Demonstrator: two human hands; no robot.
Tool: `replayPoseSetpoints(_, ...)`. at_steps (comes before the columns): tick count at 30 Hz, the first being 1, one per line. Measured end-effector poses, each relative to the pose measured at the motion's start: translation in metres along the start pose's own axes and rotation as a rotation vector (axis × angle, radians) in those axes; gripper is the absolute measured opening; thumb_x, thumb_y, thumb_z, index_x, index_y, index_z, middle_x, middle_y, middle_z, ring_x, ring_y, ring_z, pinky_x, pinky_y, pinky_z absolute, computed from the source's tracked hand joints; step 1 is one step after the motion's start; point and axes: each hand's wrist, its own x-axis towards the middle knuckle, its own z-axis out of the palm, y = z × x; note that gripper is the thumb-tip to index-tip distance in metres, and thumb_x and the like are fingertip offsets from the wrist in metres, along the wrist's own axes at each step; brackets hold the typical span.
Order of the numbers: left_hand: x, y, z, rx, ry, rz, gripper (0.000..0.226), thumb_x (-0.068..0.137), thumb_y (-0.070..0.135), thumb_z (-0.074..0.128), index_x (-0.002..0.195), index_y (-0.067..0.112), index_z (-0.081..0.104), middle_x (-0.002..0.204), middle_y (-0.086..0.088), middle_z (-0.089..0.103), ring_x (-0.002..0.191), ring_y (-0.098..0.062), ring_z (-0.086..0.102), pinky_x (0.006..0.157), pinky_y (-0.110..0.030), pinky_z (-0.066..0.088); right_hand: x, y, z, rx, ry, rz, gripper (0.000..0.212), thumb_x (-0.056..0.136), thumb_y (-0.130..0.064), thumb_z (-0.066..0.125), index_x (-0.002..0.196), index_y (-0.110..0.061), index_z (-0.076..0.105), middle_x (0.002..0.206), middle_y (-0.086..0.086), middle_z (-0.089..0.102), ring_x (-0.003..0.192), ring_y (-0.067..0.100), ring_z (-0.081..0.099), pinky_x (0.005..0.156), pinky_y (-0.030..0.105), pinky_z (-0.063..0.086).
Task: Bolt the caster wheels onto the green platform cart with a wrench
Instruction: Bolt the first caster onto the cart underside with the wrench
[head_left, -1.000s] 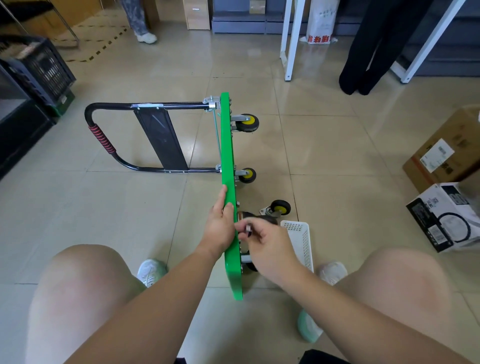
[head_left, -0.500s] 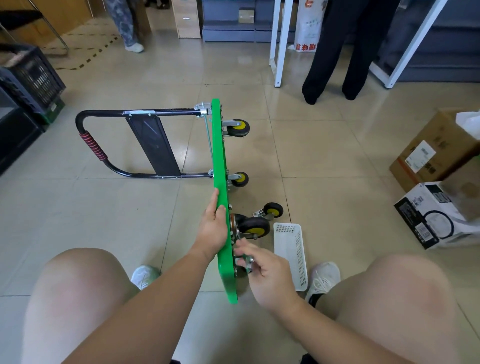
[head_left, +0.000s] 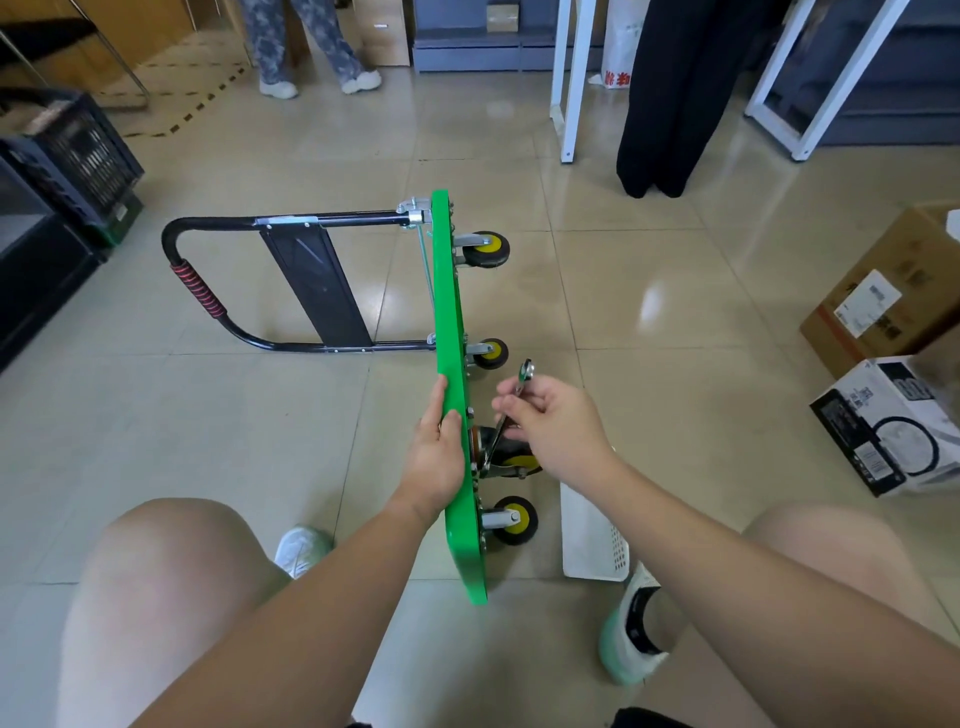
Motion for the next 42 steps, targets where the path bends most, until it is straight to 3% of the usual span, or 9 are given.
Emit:
replayPoseSetpoints(3, 0.003, -0.001, 0.0, -0.008, 0.006, -0.009, 0.052, 0.112, 0.028, 0.032, 0.162, 0.044, 0.025, 0.125, 0.012, 0.062, 0.104, -0.012, 0.061, 0.101, -0.034, 0.05, 0.013, -0.005, 0.002, -0.046, -0.052, 0.0, 0.013, 0.097, -0.012, 0.062, 0.094, -0.024, 0.068, 0.09, -0.003, 0.075, 0.088, 0.014, 0.073, 0.076, 0.031, 0.062)
replayPoseSetpoints(7, 0.003, -0.002, 0.0, -0.009, -0.012, -0.007, 0.053, 0.109, 0.038, 0.032, 0.159, 0.051, 0.023, 0.139, 0.009, 0.057, 0.116, -0.014, 0.06, 0.109, -0.045, 0.048, 0.031, -0.009, 0.009, -0.127, -0.115, 0.039, 0.008, 0.099, -0.016, 0.059, 0.1, -0.02, 0.067, 0.096, 0.0, 0.073, 0.092, 0.013, 0.071, 0.076, 0.032, 0.062)
replayPoseSetpoints(15, 0.004, -0.002, 0.0, -0.031, -0.016, -0.013, 0.053, 0.11, 0.034, 0.031, 0.16, 0.05, 0.023, 0.152, 0.007, 0.05, 0.134, -0.017, 0.053, 0.117, -0.046, 0.043, 0.05, -0.008, 0.025, -0.2, -0.207, 0.106, 0.012, 0.098, -0.018, 0.061, 0.091, -0.026, 0.067, 0.098, 0.004, 0.073, 0.094, 0.019, 0.072, 0.077, 0.037, 0.063)
replayPoseSetpoints(19, 0.005, -0.006, -0.001, -0.002, -0.01, -0.028, 0.056, 0.101, 0.048, 0.032, 0.154, 0.061, 0.023, 0.152, 0.005, 0.048, 0.133, -0.018, 0.053, 0.116, -0.047, 0.042, 0.052, -0.006, 0.03, -0.152, -0.125, 0.141, 0.018, 0.097, -0.016, 0.063, 0.084, -0.027, 0.067, 0.099, 0.005, 0.072, 0.096, 0.02, 0.07, 0.077, 0.042, 0.063)
replayPoseSetpoints(26, 0.008, -0.008, -0.001, -0.042, -0.017, -0.009, 0.054, 0.107, 0.038, 0.032, 0.159, 0.051, 0.025, 0.144, 0.008, 0.051, 0.126, -0.012, 0.054, 0.116, -0.04, 0.042, 0.052, -0.006, 0.029, -0.089, -0.044, 0.209, 0.007, 0.097, -0.017, 0.065, 0.095, -0.021, 0.07, 0.097, 0.002, 0.073, 0.096, 0.019, 0.071, 0.077, 0.041, 0.063)
replayPoseSetpoints(28, 0.007, -0.007, -0.001, -0.04, -0.019, -0.002, 0.052, 0.111, 0.029, 0.032, 0.16, 0.045, 0.024, 0.133, 0.013, 0.055, 0.115, -0.007, 0.058, 0.109, -0.032, 0.045, 0.049, -0.009, 0.03, -0.111, -0.065, 0.186, 0.011, 0.097, -0.018, 0.065, 0.09, -0.026, 0.069, 0.097, 0.002, 0.073, 0.096, 0.019, 0.071, 0.078, 0.04, 0.063)
replayPoseSetpoints(32, 0.011, -0.014, -0.002, -0.039, -0.023, 0.019, 0.058, 0.102, 0.046, 0.032, 0.159, 0.05, 0.024, 0.15, 0.006, 0.049, 0.133, -0.011, 0.051, 0.119, -0.04, 0.038, 0.038, -0.01, 0.034, -0.13, -0.097, 0.096, 0.02, 0.097, -0.016, 0.063, 0.084, -0.031, 0.069, 0.092, -0.001, 0.074, 0.093, 0.018, 0.072, 0.081, 0.042, 0.062)
replayPoseSetpoints(37, 0.011, -0.011, 0.0, -0.108, -0.021, 0.017, 0.052, 0.109, 0.035, 0.039, 0.159, 0.045, 0.03, 0.147, 0.008, 0.057, 0.125, -0.01, 0.06, 0.109, -0.034, 0.048, 0.024, 0.006, 0.036, -0.134, -0.046, -0.001, 0.029, 0.094, -0.015, 0.065, 0.08, -0.039, 0.073, 0.074, -0.015, 0.072, 0.08, 0.011, 0.07, 0.088, 0.045, 0.059)
replayPoseSetpoints(42, 0.014, -0.017, 0.0, -0.075, -0.02, -0.002, 0.059, 0.095, 0.053, 0.037, 0.154, 0.056, 0.03, 0.147, 0.003, 0.056, 0.129, -0.015, 0.058, 0.115, -0.044, 0.044, 0.017, 0.002, 0.032, -0.055, -0.042, 0.031, 0.025, 0.096, -0.011, 0.063, 0.087, -0.032, 0.073, 0.083, -0.004, 0.074, 0.091, 0.025, 0.071, 0.082, 0.039, 0.061)
